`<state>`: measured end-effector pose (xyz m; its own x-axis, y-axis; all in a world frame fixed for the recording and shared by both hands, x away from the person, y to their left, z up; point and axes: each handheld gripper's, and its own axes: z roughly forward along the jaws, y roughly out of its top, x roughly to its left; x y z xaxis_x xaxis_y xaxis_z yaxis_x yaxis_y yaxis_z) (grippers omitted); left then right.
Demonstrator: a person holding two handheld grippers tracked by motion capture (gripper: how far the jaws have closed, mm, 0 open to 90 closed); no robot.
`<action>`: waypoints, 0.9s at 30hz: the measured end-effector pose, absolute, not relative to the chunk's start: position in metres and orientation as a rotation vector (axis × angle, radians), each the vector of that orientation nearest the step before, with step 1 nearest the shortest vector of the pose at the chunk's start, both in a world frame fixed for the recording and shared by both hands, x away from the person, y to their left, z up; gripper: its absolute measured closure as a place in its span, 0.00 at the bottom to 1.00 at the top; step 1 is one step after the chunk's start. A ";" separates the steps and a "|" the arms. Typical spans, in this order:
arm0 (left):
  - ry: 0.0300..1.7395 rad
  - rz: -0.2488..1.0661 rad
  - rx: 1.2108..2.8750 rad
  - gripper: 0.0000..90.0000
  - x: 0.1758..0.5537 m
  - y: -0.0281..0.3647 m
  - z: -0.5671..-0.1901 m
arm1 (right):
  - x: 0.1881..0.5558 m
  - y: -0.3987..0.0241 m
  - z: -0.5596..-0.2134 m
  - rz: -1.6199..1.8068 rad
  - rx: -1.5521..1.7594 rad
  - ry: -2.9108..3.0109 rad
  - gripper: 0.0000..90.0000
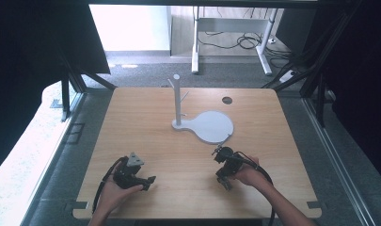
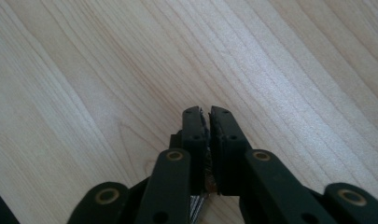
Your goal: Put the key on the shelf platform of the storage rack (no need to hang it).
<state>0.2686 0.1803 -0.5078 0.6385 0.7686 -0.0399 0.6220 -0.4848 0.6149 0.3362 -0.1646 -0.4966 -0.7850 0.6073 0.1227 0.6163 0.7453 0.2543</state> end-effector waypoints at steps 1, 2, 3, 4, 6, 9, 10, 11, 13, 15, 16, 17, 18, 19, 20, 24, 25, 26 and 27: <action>1.085 0.320 2.259 0.24 0.269 0.181 -0.508 | 0.336 -0.164 -0.497 -0.436 -1.017 -2.904 0.98; 1.083 0.322 2.261 0.24 0.269 0.181 -0.508 | 0.336 -0.164 -0.496 -0.429 -1.017 -2.902 0.98; 1.083 0.322 2.261 0.24 0.269 0.181 -0.508 | 0.336 -0.164 -0.496 -0.429 -1.017 -2.902 0.98; 1.085 0.322 2.260 0.24 0.269 0.181 -0.508 | 0.337 -0.164 -0.496 -0.421 -1.016 -2.898 0.98; 1.085 0.323 2.260 0.24 0.269 0.181 -0.508 | 0.337 -0.164 -0.496 -0.415 -1.017 -2.896 0.98; 1.090 0.321 2.256 0.24 0.268 0.181 -0.508 | 0.336 -0.164 -0.495 -0.404 -1.007 -2.897 0.99; 1.090 0.322 2.255 0.24 0.269 0.181 -0.508 | 0.336 -0.165 -0.494 -0.402 -1.008 -2.897 0.99; 1.090 0.322 2.255 0.24 0.269 0.181 -0.508 | 0.335 -0.165 -0.492 -0.399 -1.007 -2.898 0.99; 1.095 0.320 2.252 0.24 0.268 0.181 -0.507 | 0.335 -0.166 -0.489 -0.404 -0.993 -2.904 0.99; 1.092 0.322 2.253 0.24 0.268 0.181 -0.507 | 0.333 -0.168 -0.483 -0.425 -0.982 -2.896 0.99; 1.092 0.322 2.253 0.24 0.268 0.181 -0.507 | 0.333 -0.168 -0.483 -0.425 -0.982 -2.896 0.99; 1.086 0.323 2.255 0.24 0.268 0.181 -0.507 | 0.331 -0.168 -0.477 -0.427 -0.956 -2.908 0.99; 1.090 0.322 2.254 0.24 0.268 0.181 -0.507 | 0.330 -0.168 -0.475 -0.427 -0.953 -2.914 0.99; 1.090 0.322 2.255 0.24 0.268 0.181 -0.507 | 0.329 -0.169 -0.473 -0.428 -0.938 -2.923 0.99; 1.080 0.325 2.260 0.24 0.268 0.181 -0.507 | 0.329 -0.169 -0.470 -0.428 -0.936 -2.927 0.99; 1.079 0.328 2.256 0.24 0.268 0.181 -0.506 | 0.328 -0.172 -0.460 -0.444 -0.949 -2.933 0.99; 1.080 0.330 2.256 0.24 0.268 0.181 -0.506 | 0.329 -0.173 -0.458 -0.456 -0.948 -2.936 0.99; 1.081 0.328 2.256 0.24 0.268 0.181 -0.506 | 0.329 -0.174 -0.455 -0.464 -0.955 -2.934 0.99; 1.084 0.327 2.254 0.24 0.268 0.182 -0.506 | 0.329 -0.175 -0.453 -0.470 -0.959 -2.933 0.99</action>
<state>0.2680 0.1815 -0.5058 0.6343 0.7721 -0.0396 0.6216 -0.4790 0.6198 0.3293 -0.1745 -0.4526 -0.8111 0.5741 0.1115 0.5802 0.7660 0.2768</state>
